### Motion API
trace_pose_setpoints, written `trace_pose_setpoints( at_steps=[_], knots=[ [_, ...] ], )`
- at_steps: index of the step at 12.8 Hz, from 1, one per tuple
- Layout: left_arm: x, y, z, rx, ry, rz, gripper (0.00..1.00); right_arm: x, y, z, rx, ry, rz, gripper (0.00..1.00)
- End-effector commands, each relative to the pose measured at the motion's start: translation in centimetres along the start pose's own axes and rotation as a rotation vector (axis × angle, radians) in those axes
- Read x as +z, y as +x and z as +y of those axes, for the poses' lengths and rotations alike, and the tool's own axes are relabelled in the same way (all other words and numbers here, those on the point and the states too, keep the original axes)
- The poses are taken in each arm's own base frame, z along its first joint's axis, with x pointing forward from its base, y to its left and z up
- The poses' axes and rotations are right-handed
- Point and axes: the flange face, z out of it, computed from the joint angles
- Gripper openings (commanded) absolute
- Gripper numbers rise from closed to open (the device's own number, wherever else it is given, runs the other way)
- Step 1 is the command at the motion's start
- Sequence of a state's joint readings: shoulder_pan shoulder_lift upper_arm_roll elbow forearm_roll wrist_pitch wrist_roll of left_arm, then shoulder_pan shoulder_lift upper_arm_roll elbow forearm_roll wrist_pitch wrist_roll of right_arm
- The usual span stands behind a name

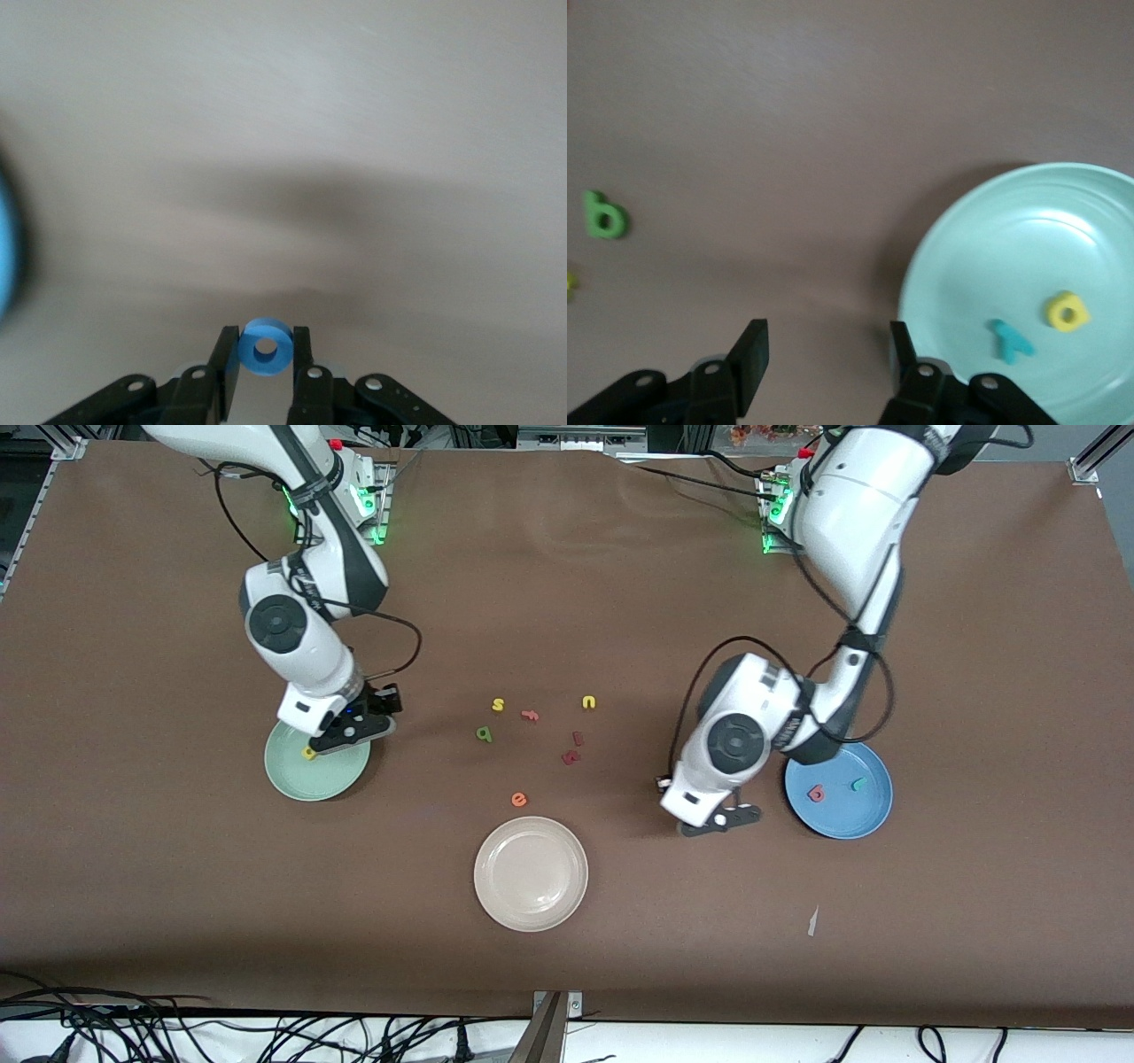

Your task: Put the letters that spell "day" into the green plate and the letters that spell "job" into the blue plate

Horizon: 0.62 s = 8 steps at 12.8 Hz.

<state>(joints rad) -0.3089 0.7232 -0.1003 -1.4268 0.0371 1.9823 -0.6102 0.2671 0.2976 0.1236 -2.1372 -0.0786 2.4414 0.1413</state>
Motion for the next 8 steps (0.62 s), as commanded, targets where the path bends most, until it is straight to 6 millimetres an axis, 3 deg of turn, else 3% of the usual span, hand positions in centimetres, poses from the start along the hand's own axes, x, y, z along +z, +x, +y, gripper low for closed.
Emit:
trace_pose_setpoints(
  at_steps=[1, 4, 5, 8],
  knots=[
    [-3.1, 2.2, -7.9, 0.131, -0.011, -0.076, 0.00, 1.3, 2.1, -3.7, 0.095, 0.023, 0.005, 0.63],
    [-2.1, 5.1, -17.5, 0.308, 0.021, -0.142, 0.00, 3.3, 2.6, -8.8, 0.129, 0.035, 0.016, 0.63],
    [-1.3, 5.7, -19.5, 0.343, 0.050, -0.149, 0.00, 4.0, 2.6, -9.7, 0.131, 0.043, 0.026, 0.63],
    [2.6, 6.7, -22.4, 0.453, 0.130, -0.198, 0.04, 5.6, 2.1, -12.1, 0.135, 0.056, 0.044, 0.63]
  ],
)
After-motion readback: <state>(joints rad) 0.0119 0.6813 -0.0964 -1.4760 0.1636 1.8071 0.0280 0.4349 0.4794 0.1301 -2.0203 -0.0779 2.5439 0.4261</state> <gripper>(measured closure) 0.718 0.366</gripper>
